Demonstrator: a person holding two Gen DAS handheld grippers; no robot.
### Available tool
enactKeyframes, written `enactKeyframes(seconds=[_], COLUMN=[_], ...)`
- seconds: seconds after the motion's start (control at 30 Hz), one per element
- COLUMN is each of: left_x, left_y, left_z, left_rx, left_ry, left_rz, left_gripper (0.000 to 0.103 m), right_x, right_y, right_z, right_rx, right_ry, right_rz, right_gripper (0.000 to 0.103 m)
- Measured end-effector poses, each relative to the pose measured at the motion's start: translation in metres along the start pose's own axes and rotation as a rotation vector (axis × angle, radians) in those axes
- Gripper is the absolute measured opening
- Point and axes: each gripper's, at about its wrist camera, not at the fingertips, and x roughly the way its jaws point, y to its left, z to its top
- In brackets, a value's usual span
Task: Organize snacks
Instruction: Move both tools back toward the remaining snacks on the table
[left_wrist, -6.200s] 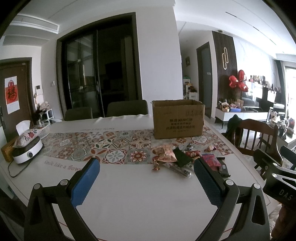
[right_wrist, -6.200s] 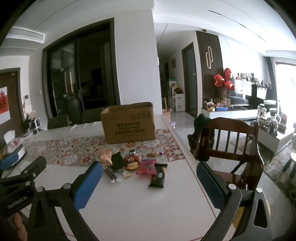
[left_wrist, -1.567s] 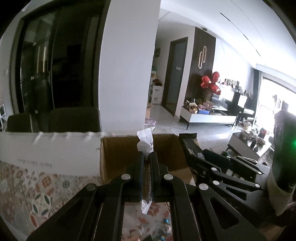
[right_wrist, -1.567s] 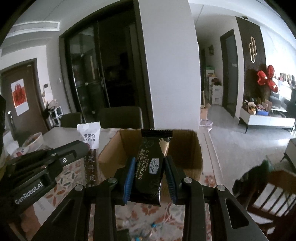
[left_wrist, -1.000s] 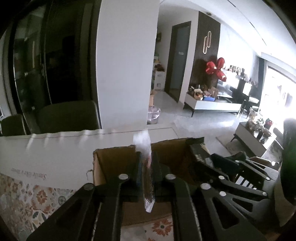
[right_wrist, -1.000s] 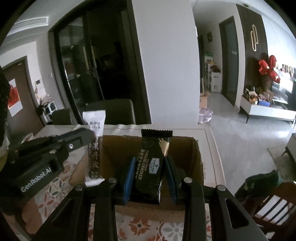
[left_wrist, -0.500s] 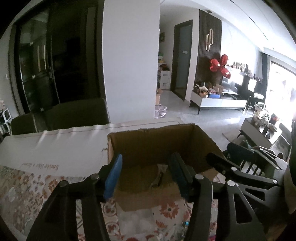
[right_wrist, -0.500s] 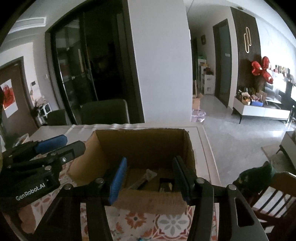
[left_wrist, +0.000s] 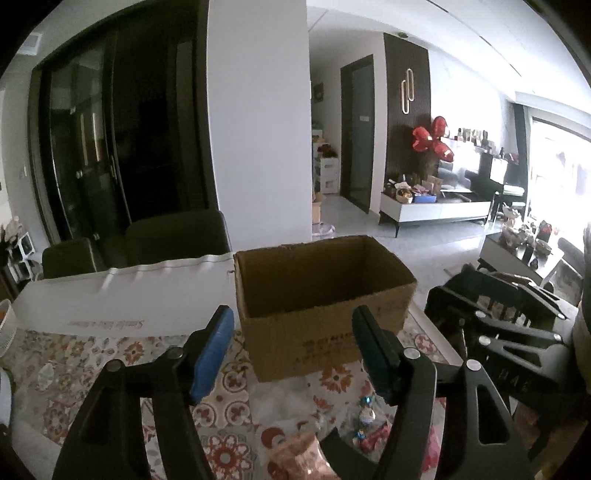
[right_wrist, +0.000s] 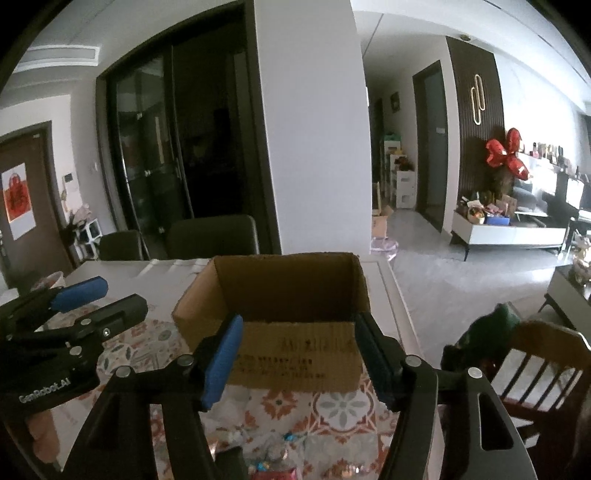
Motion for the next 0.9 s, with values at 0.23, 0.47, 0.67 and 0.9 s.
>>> enactKeyframes(seconds=[0.23,0.47,0.67,0.9], left_x=[-0.021,-0.032,-0.037,-0.034], left_y=[-0.006,-0.003,-0.007,-0.007], left_z=[-0.028,-0.06,-0.09,-0.117], left_rx=[0.016,0.009,0.023,0.009], left_ry=[-0.007,0.012,0.047,0.1], left_rz=[0.01,0.027,0.035,0.023], left_gripper=[0.068,0.069,0.071,0.071], right_x=[-0.029,-0.05,-0.06,-0.066], right_y=[-0.001,0.004,0.002,0.002], right_z=[-0.024,-0.056,-0.081,-0.106], right_rx=[0.015,0.006,-0.001,0.008], right_ry=[-0.023,-0.035,-0.015,0.003], right_rz=[-0.033,-0.098,-0.112,-0.123], right_gripper=[0.064,0.068,0.068,0.068])
